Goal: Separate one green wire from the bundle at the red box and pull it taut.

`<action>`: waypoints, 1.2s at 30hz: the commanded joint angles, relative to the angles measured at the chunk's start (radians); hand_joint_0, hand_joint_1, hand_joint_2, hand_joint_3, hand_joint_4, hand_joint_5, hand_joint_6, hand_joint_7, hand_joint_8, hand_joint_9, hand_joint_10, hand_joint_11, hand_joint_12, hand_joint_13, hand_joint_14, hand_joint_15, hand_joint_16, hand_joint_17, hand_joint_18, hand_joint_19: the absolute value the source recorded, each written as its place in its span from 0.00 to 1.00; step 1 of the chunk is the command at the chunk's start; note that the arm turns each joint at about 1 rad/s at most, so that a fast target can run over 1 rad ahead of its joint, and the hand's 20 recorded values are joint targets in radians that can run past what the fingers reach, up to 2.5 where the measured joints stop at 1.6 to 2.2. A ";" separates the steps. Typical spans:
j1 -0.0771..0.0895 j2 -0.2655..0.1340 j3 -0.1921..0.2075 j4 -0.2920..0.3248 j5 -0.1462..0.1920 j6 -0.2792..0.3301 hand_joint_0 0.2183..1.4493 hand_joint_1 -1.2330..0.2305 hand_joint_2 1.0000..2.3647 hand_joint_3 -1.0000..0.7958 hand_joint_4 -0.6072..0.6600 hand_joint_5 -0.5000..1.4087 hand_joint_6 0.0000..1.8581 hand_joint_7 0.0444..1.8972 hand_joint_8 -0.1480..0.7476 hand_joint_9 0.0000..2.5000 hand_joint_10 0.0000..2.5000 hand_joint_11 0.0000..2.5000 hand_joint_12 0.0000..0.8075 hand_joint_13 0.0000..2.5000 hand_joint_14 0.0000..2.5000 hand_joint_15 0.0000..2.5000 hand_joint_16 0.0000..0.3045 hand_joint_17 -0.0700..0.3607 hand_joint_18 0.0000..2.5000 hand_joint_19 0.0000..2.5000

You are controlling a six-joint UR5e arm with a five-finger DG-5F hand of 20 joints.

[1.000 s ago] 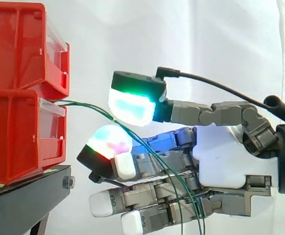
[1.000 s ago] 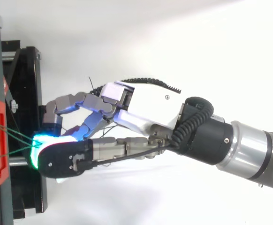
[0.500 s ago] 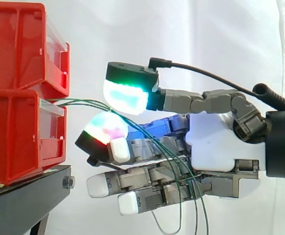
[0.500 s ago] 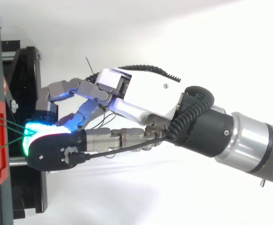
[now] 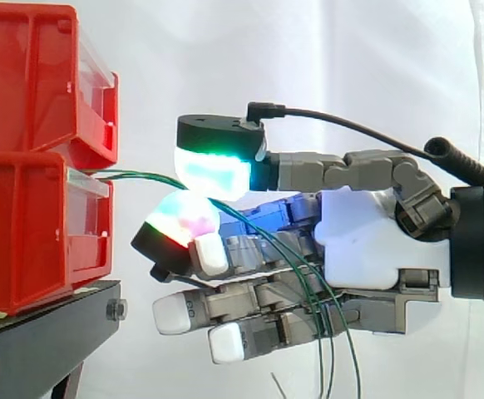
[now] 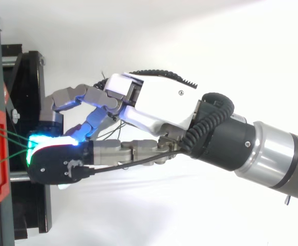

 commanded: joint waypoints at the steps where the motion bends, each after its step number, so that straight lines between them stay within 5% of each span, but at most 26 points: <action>1: -0.001 0.000 0.006 -0.011 -0.002 0.003 0.30 0.35 0.02 0.53 0.59 0.18 0.48 0.62 0.53 0.42 0.01 0.28 0.55 0.34 0.01 0.16 0.20 0.48 0.36 0.20; 14: -0.002 0.032 0.014 -0.118 0.000 0.011 0.33 0.27 0.01 0.37 0.60 0.18 0.48 0.62 0.50 0.40 0.01 0.29 0.51 0.32 0.01 0.16 0.18 0.45 0.34 0.20; 18: -0.001 0.035 0.014 -0.130 -0.002 0.017 0.26 0.41 0.00 0.30 0.61 0.18 0.48 0.63 0.51 0.43 0.01 0.29 0.54 0.34 0.01 0.16 0.19 0.46 0.36 0.21; 23: -0.002 0.040 0.021 -0.130 0.000 0.012 0.29 0.53 0.01 0.35 0.60 0.19 0.47 0.65 0.51 0.45 0.01 0.29 0.54 0.35 0.01 0.16 0.18 0.46 0.36 0.23; 29: -0.005 0.041 0.029 -0.135 -0.002 0.009 0.28 0.47 0.01 0.48 0.61 0.20 0.47 0.66 0.54 0.46 0.01 0.28 0.57 0.37 0.01 0.16 0.20 0.49 0.39 0.22; 31: -0.005 0.040 0.029 -0.135 -0.002 0.009 0.28 0.37 0.01 0.53 0.62 0.20 0.47 0.67 0.56 0.46 0.01 0.28 0.61 0.37 0.01 0.16 0.22 0.52 0.41 0.21; 36: -0.007 0.040 0.029 -0.135 -0.002 0.009 0.29 0.34 0.01 0.53 0.61 0.19 0.48 0.65 0.56 0.45 0.01 0.30 0.60 0.36 0.01 0.16 0.22 0.51 0.41 0.21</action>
